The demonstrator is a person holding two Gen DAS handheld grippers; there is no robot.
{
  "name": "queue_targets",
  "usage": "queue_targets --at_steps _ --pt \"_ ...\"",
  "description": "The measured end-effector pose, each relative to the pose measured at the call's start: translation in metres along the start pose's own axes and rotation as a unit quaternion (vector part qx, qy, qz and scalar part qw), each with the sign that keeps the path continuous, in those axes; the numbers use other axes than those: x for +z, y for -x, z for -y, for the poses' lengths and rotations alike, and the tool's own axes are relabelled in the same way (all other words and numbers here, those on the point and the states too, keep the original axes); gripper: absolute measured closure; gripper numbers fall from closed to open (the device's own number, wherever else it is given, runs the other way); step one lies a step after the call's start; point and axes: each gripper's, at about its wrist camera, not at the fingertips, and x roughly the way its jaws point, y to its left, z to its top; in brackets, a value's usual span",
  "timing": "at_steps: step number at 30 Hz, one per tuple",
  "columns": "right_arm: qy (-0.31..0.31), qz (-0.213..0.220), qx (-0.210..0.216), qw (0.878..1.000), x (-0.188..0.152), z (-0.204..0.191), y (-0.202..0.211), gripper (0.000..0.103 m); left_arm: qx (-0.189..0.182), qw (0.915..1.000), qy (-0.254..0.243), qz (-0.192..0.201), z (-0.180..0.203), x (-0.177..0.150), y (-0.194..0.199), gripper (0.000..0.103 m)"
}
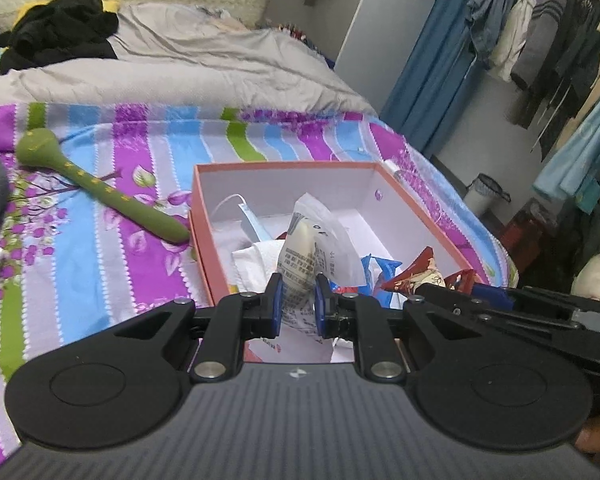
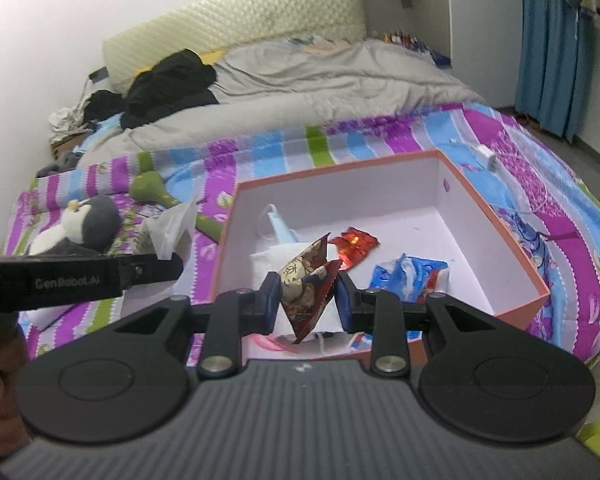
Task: Organize soft objects
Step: 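Lower packet and figurine into pink box and open both grippers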
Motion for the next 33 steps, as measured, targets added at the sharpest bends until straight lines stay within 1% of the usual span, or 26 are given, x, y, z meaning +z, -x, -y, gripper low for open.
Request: queue_targets --at_steps 11,18,21,25,26,28,29,30,32,33 --pt "-0.037 -0.056 -0.007 0.998 0.012 0.034 -0.063 0.070 -0.005 0.9988 -0.012 -0.047 0.000 0.030 -0.082 0.084" --pt "-0.055 -0.081 -0.014 0.995 0.018 0.056 -0.100 0.070 -0.011 0.9959 -0.019 -0.088 0.004 0.045 -0.134 0.084" --pt "-0.062 -0.091 -0.015 0.994 0.018 0.065 -0.114 0.069 -0.008 0.9944 -0.027 -0.102 0.005 0.047 -0.151 0.084" --pt "-0.064 -0.097 -0.016 0.993 0.018 0.070 -0.125 0.068 -0.003 0.9937 -0.027 -0.109 0.003 0.049 -0.166 0.083" --pt "-0.065 -0.097 -0.016 0.993 0.018 0.070 -0.126 0.068 -0.003 0.9938 -0.026 -0.108 0.002 0.050 -0.167 0.081" --pt "-0.063 -0.098 -0.017 0.993 0.018 0.071 -0.127 0.068 0.003 0.9939 -0.023 -0.108 0.001 0.052 -0.169 0.064" --pt "-0.063 -0.097 -0.019 0.993 0.019 0.071 -0.126 0.068 0.005 0.9938 -0.026 -0.108 0.001 0.052 -0.168 0.059" --pt "-0.063 -0.096 -0.021 0.993 0.019 0.071 -0.126 0.068 0.007 0.9941 -0.030 -0.104 0.001 0.053 -0.166 0.051" --pt "-0.063 -0.096 -0.024 0.993 0.021 0.072 -0.123 0.067 0.014 0.9951 -0.032 -0.092 0.001 0.056 -0.161 0.050" --pt "-0.064 -0.096 -0.025 0.993 0.021 0.072 -0.122 0.060 0.014 0.9954 -0.034 -0.089 0.001 0.057 -0.157 0.050"
